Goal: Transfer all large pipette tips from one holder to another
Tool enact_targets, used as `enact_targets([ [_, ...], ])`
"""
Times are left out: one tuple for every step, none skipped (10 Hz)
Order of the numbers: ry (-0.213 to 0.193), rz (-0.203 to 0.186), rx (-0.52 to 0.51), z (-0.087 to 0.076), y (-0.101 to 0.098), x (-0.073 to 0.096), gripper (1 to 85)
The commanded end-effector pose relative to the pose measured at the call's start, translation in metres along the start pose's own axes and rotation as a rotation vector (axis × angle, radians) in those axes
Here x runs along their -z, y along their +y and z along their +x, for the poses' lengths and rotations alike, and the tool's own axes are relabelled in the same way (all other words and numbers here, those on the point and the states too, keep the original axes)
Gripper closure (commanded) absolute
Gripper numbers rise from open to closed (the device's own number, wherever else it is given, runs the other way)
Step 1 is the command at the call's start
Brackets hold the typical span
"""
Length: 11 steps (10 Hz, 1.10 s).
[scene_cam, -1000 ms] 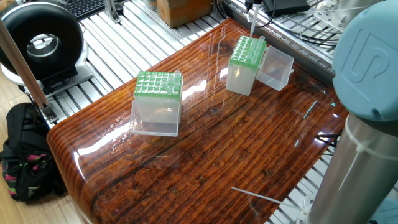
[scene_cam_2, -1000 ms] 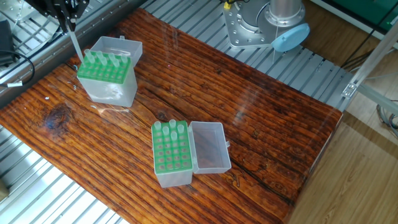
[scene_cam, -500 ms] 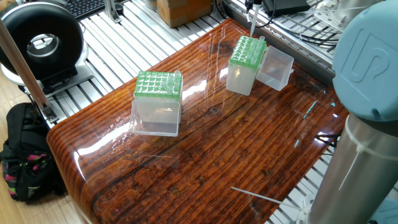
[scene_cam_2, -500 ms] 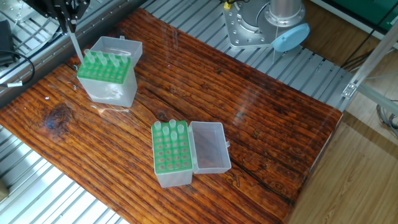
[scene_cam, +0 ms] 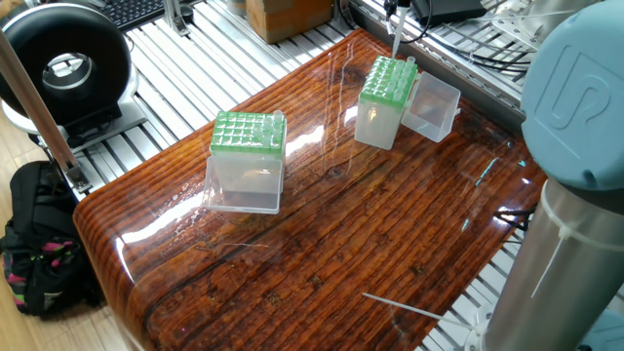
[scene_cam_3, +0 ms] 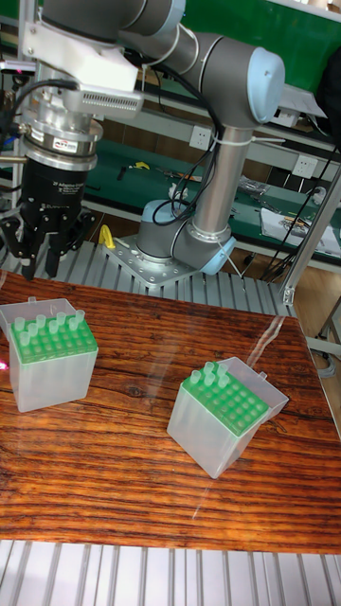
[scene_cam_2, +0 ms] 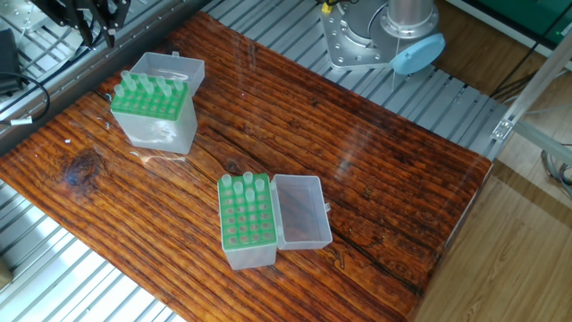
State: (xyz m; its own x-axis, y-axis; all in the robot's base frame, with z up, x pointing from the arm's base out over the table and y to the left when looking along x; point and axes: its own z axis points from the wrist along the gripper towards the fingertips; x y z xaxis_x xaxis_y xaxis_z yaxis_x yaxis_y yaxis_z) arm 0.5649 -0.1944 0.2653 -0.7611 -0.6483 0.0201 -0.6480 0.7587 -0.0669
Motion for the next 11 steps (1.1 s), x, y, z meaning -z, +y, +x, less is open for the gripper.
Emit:
enact_targets([
  [-0.006, -0.010, -0.002, -0.002, 0.002, 0.002, 49.3],
  [0.001, -0.011, -0.025, -0.004, 0.003, 0.005, 49.3],
  [0.004, -0.031, -0.039, -0.012, 0.009, 0.009, 49.3],
  [0.005, -0.038, -0.051, -0.025, 0.020, 0.014, 49.3],
  [0.002, -0.022, -0.074, -0.042, 0.032, 0.015, 50.0],
  [-0.012, -0.020, -0.137, -0.062, 0.054, 0.012, 51.7],
  [-0.013, -0.025, -0.194, -0.073, 0.073, 0.011, 53.0],
  [-0.007, -0.052, -0.248, -0.080, 0.096, 0.010, 54.7],
  [-0.007, -0.074, -0.268, -0.087, 0.113, 0.008, 55.0],
  [-0.014, -0.080, -0.285, -0.095, 0.126, 0.005, 55.3],
  [-0.020, -0.078, -0.297, -0.102, 0.135, 0.004, 55.7],
])
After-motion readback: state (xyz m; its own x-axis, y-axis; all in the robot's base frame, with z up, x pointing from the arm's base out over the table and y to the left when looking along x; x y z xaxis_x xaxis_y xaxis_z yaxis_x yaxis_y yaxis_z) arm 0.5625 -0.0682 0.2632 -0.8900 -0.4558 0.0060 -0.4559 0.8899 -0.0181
